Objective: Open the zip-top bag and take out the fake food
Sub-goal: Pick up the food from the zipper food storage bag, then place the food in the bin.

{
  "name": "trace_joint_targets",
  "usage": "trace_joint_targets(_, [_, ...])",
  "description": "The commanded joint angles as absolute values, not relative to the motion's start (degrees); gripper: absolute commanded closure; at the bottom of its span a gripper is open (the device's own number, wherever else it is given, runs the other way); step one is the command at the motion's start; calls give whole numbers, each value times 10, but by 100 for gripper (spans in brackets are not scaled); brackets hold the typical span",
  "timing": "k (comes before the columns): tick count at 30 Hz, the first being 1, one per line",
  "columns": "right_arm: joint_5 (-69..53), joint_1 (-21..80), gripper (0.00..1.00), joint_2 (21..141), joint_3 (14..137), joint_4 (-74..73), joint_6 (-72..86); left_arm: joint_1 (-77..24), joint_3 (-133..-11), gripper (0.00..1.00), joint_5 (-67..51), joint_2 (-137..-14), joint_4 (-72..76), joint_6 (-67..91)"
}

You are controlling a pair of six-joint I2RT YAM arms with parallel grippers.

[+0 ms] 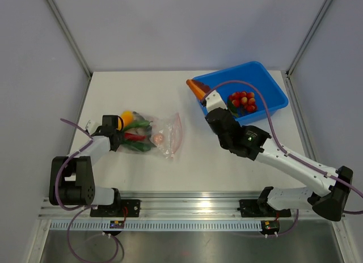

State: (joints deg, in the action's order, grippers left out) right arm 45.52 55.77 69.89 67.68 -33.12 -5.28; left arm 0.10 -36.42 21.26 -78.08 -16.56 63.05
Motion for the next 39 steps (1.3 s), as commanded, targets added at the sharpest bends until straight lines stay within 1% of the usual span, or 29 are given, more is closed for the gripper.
trace_joint_targets(1, [440,507,100,677,678,-255,-35,0,-359,51,178,-803,-140,635])
trace_joint_targets(5, [404,440,100,716,678,-229,-35,-1,-367,51,174,-815,-149,632])
trace_joint_targets(8, [349,383,100,757,690,-219,-25,-1,-365,51,175,-811,-147,635])
trace_joint_targets(11, [338,351,100,807,704,-207,-25,-1,-364,51,175,-803,-149,633])
trace_joint_targets(17, [333,315,100,884,751,-204,-21,-1,-354,51,172,-786,-144,635])
trace_joint_targets(24, [351,305,100,925,762,-202,-18,-1,-339,51,152,-779,-134,651])
trace_joint_targets(25, [354,304,98,927,764,-207,-13,-1,-331,51,149,-777,-125,654])
trace_joint_targets(26, [352,304,92,932,770,-210,-12,0,-328,51,149,-776,-123,657])
trace_joint_targets(27, [351,304,89,934,773,-216,-11,0,-328,50,150,-773,-122,656])
trace_joint_targets(28, [347,304,89,935,774,-216,-10,-1,-330,50,152,-773,-122,654])
trace_joint_targets(31, [342,304,79,939,778,-219,-4,0,-330,49,158,-769,-126,653])
trace_joint_targets(34, [332,304,67,935,780,-225,-4,0,-330,49,157,-769,-126,652])
trace_joint_targets(35, [326,304,61,933,780,-226,-4,0,-331,49,157,-769,-126,652])
trace_joint_targets(38, [323,304,54,919,775,-226,-4,-1,-332,49,156,-766,-128,650])
trace_joint_targets(39, [323,304,53,915,773,-224,-4,-1,-332,49,157,-767,-127,650])
